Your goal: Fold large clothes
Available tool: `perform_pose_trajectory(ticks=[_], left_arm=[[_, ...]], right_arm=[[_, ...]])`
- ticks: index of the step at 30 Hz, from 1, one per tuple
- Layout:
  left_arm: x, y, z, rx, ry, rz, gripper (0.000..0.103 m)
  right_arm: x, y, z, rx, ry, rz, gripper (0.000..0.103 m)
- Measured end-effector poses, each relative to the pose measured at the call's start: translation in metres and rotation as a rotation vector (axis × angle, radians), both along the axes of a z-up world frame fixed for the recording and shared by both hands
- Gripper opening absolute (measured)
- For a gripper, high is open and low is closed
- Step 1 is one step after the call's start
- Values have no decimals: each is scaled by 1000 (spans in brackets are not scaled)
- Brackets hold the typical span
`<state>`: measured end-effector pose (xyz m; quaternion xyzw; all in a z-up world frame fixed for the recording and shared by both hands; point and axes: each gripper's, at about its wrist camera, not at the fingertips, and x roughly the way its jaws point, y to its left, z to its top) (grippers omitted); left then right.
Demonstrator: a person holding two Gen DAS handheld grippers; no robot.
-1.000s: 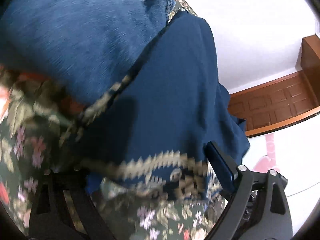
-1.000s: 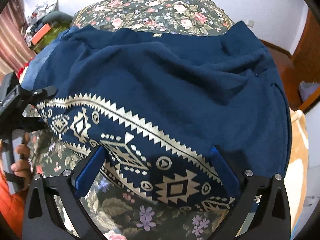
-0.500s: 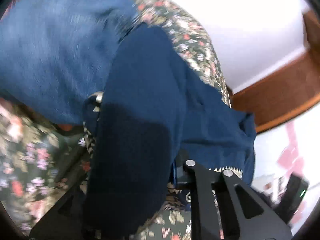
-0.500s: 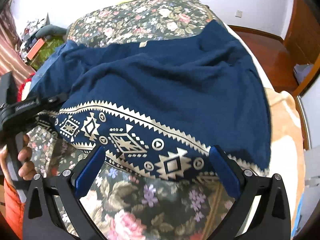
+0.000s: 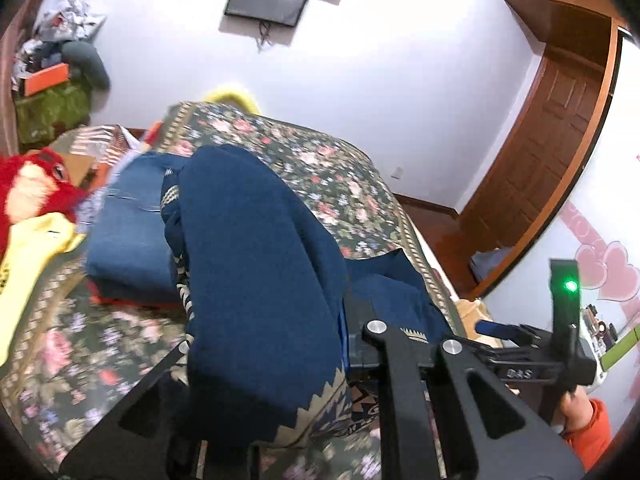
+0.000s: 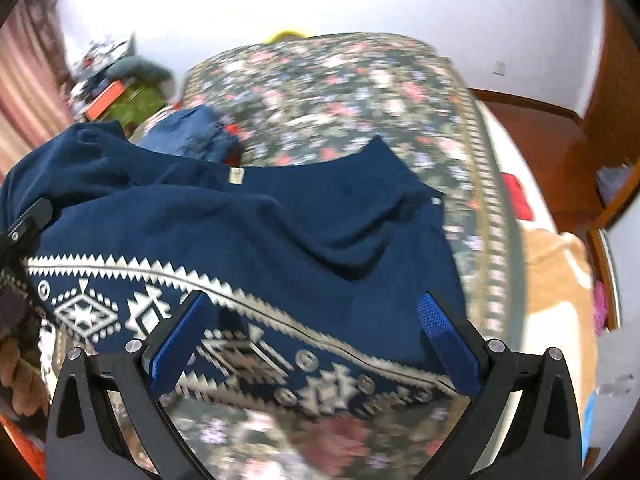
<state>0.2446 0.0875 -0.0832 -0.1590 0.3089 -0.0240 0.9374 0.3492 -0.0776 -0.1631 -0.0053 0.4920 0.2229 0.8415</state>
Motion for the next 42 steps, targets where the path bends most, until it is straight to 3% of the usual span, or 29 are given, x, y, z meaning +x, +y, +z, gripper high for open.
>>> perform_pose_trajectory(ticks=[3,7,11,18,22,26,30,34,36,42], left_arm=[[-12,11,-9,40,25,46,14],[-28,27,-38,14,104,98,14],[-20,31,-60,-7,175,117,13],[2,-15,-30,145,95,56,13],[26,-66,-21,227,64,-34,14],[54,-127,-29,261,92,-163,14],[78,-175,-64,186,212,-351,15],[107,-192,-126,-8,433,-440,15],[112,-188,-138,-39,445,-411,15],[114,-182,-105,-116,409,-377,15]], right_arm=[[-5,40,-13,-17,18,89,103],[-15,86,-49,-96,75,224,103],[-17,90,-77,-111,125,261,103],[-7,32,-59,11,173,177,103],[-12,-26,-50,-1,110,63,103],[-13,-84,-54,-26,122,-69,103],[-17,-135,-57,9,154,-184,103],[-22,-164,-58,41,169,-253,103],[-24,-171,-58,50,178,-266,103],[-36,-173,-56,49,169,-254,103]])
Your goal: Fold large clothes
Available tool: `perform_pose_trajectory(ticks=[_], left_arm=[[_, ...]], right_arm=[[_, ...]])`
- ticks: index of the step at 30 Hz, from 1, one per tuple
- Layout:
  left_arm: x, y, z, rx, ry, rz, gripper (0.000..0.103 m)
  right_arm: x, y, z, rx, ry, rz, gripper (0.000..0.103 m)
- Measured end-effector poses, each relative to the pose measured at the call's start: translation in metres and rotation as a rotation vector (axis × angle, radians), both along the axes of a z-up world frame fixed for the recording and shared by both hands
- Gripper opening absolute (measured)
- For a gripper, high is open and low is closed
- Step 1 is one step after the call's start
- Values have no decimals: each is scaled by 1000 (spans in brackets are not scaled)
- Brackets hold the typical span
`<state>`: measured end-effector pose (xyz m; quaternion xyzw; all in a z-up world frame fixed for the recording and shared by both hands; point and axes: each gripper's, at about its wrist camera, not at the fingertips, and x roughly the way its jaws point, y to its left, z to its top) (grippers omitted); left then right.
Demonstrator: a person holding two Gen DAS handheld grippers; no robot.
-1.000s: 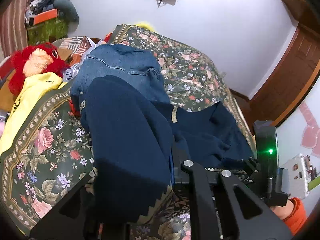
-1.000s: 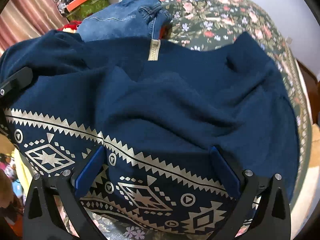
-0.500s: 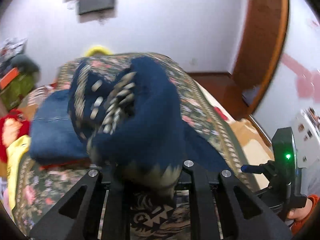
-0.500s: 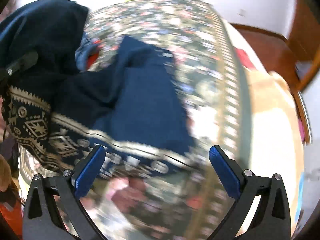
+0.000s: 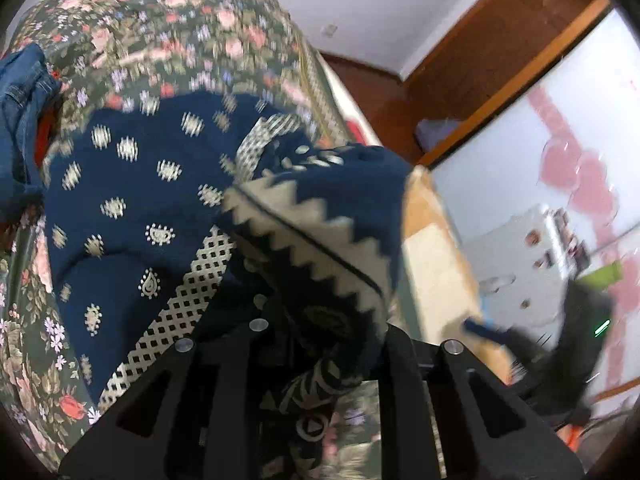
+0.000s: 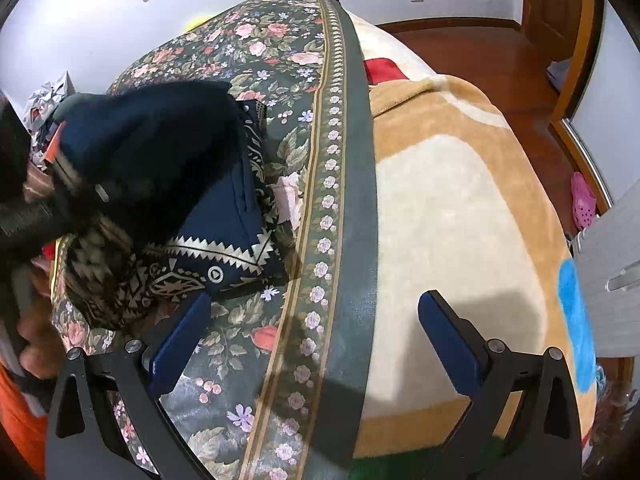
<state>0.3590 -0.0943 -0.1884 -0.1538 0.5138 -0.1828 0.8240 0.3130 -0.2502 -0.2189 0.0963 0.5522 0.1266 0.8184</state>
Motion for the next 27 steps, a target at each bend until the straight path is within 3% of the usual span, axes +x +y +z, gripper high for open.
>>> perform_pose_trajectory(ticks=[4,8,11,13,17,19,22,25,27], left_arm=[[-2,-14,34,60,-102,8,15],[3,-31,14,126,-46,-37,19],[6,-32,-10,89,31,-43,39],[0,-37,-7,100,23,-69,50],[-24,-48,27,175,-54,-174,60],[-39,-45,47,212,-115,-202,78],[-64,-23,80,238,-253,-158,101],[-76,8,92,272,-310,-78,102],[-74,25,88,314,-301,-28,102]], right_arm=[[-3,-2,1,21,-6,-15,103],[-10,1,8,14,-20,-7,103],[-15,3,13,-2,-35,3,103],[-19,1,16,-13,-40,8,103],[-23,0,20,7,-51,24,103],[-24,4,23,15,-54,32,103],[-26,16,32,27,-82,67,103],[-23,33,43,43,-120,114,103],[-20,44,52,66,-148,145,103]])
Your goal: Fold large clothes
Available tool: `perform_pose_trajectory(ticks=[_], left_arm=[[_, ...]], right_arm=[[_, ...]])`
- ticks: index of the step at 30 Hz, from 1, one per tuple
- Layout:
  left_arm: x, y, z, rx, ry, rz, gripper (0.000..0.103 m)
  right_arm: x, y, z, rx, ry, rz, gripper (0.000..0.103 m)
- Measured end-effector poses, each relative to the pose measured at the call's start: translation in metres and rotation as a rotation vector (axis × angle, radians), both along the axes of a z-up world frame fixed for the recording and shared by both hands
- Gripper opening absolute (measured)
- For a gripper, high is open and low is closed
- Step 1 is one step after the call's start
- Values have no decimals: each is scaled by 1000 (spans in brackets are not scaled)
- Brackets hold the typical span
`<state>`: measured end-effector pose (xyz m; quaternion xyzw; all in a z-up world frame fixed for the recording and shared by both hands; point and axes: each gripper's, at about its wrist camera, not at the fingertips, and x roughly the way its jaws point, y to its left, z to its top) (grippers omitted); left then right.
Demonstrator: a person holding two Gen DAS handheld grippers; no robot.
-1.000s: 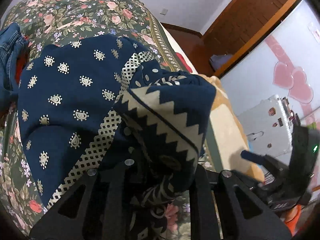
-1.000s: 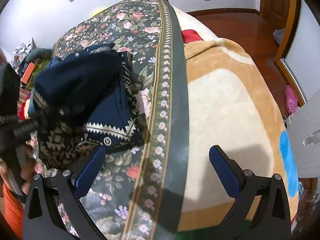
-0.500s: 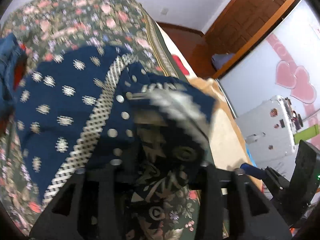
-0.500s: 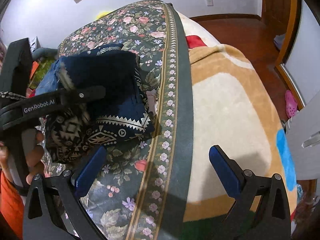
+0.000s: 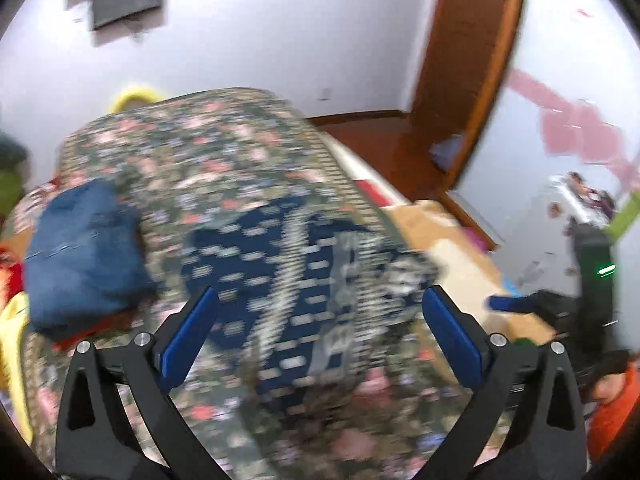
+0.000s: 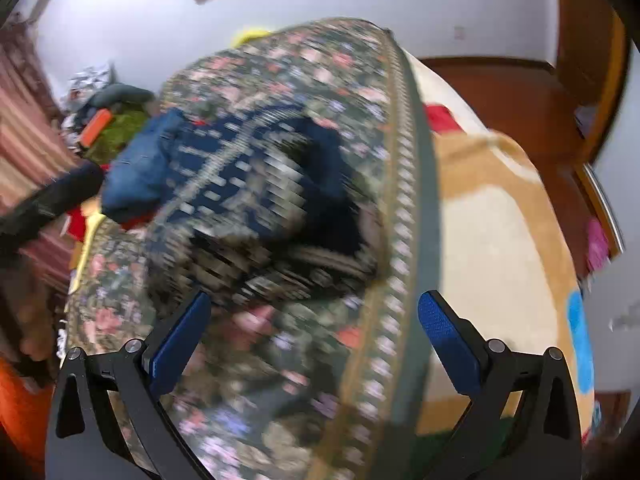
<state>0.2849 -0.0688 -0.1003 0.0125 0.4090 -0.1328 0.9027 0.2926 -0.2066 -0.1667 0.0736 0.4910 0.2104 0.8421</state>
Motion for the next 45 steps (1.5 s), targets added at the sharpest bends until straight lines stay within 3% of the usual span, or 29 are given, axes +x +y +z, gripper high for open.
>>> perform_pose_trajectory(ticks=[3,8,13,18,21,25,28,33,38,41,45], left_arm=[[5,27,-20,30,53,81,102],[13,49,-62,-11,174,132,102],[16,36,-109,-70,287,105,102],[12,39,-124,-112,259,119,103],[10,45,-132,-151,300,108,103],[2,46,-131,-150,292,94,103],[-8,45,-123,-128,274,98,103],[-23,41,-104,-16,203,96,103],[-21,71,-81,-122,187,152,103],[-13,91,-70,-173,174,214,103],[1,102,-64,-223,189,226,103]], right_arm=[[11,17,13,20,-43,34,103],[39,35,15,53,-60,52,103],[65,33,-17,50,41,17,103],[68,16,-62,-89,106,-20,103],[62,0,-87,-21,173,-21,103],[54,-19,-95,69,198,-43,103],[45,-22,-90,47,180,-38,103],[36,-30,-78,-26,158,-30,103],[30,-25,-45,-84,33,-13,103],[31,-19,-24,-49,-18,7,103],[46,-8,-6,28,-37,31,103]])
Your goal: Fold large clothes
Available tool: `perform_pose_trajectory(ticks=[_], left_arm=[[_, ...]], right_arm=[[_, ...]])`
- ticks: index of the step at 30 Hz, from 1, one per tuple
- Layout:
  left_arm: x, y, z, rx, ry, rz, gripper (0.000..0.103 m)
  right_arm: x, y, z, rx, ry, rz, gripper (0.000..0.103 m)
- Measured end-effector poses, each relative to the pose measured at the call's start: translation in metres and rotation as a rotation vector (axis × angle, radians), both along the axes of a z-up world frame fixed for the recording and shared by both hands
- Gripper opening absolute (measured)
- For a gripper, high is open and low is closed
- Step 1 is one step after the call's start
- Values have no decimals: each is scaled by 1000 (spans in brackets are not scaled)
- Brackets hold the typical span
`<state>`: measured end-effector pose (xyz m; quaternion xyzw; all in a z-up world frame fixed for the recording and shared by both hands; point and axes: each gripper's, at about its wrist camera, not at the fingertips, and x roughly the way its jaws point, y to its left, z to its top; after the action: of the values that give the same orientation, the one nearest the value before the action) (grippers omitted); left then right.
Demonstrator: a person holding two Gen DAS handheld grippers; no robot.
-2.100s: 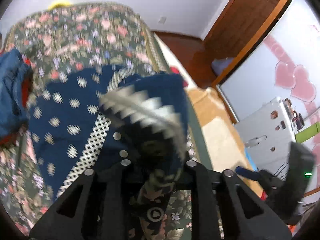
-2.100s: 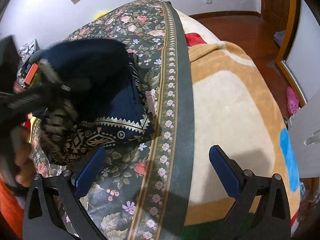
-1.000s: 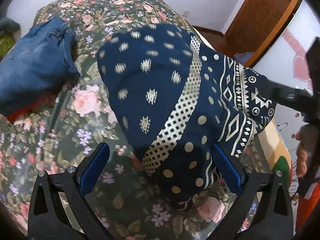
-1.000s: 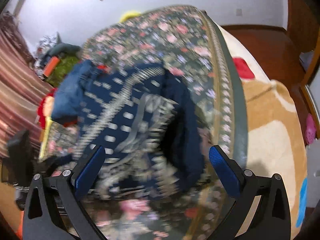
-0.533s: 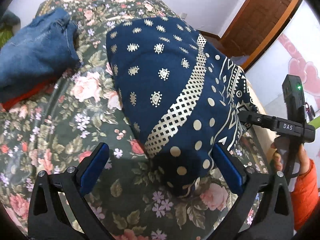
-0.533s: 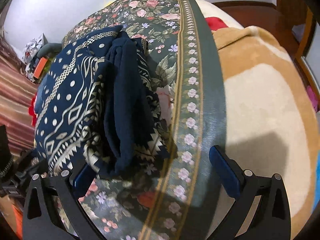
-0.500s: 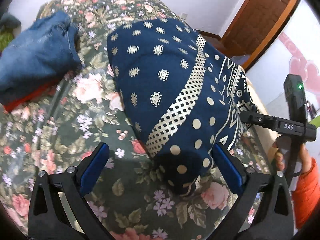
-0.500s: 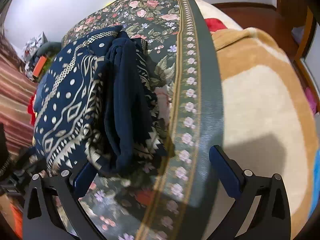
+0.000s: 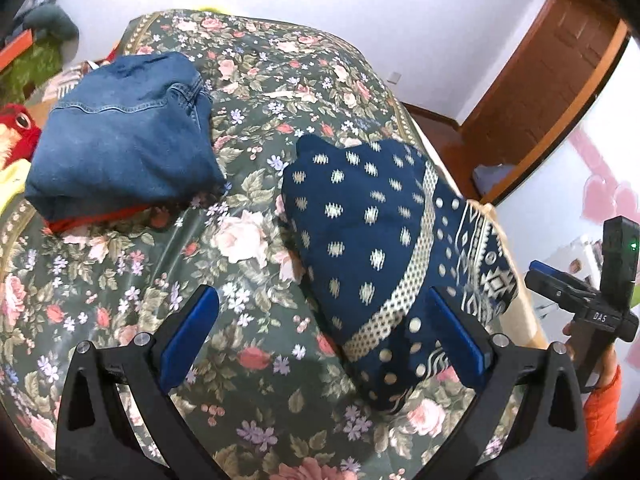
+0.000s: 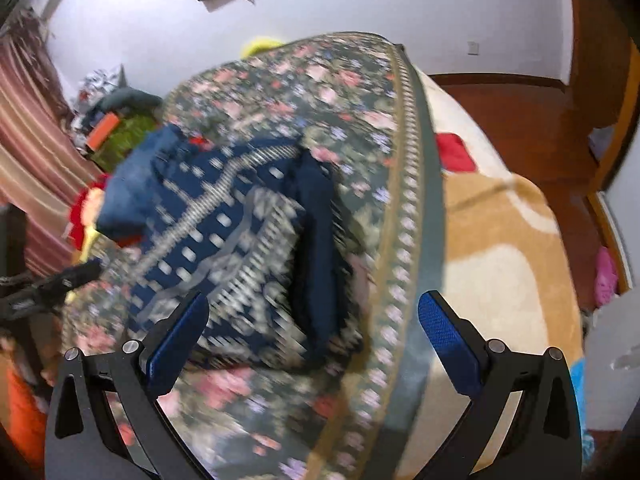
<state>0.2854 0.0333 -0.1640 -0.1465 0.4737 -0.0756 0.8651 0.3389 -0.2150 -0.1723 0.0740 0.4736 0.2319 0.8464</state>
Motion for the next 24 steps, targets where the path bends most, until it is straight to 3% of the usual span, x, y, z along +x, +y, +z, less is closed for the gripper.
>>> perform_pose_trajectory(ticks=[5,12,18,24], left_arm=[[18,-5,-11,-108,48,-11,103],[43,-20,-52,-239,170,-29,103],[60,-25,-77,-333,223,-39,103],[72,-25,-101,-481,282,-30,103]], right_arm=[[24,16,-16,71,83,7,103],[60,24,-69,107,281,23,103],[84,25,-102,236,465,81,103],[87,29,-101,275,470,123,103]])
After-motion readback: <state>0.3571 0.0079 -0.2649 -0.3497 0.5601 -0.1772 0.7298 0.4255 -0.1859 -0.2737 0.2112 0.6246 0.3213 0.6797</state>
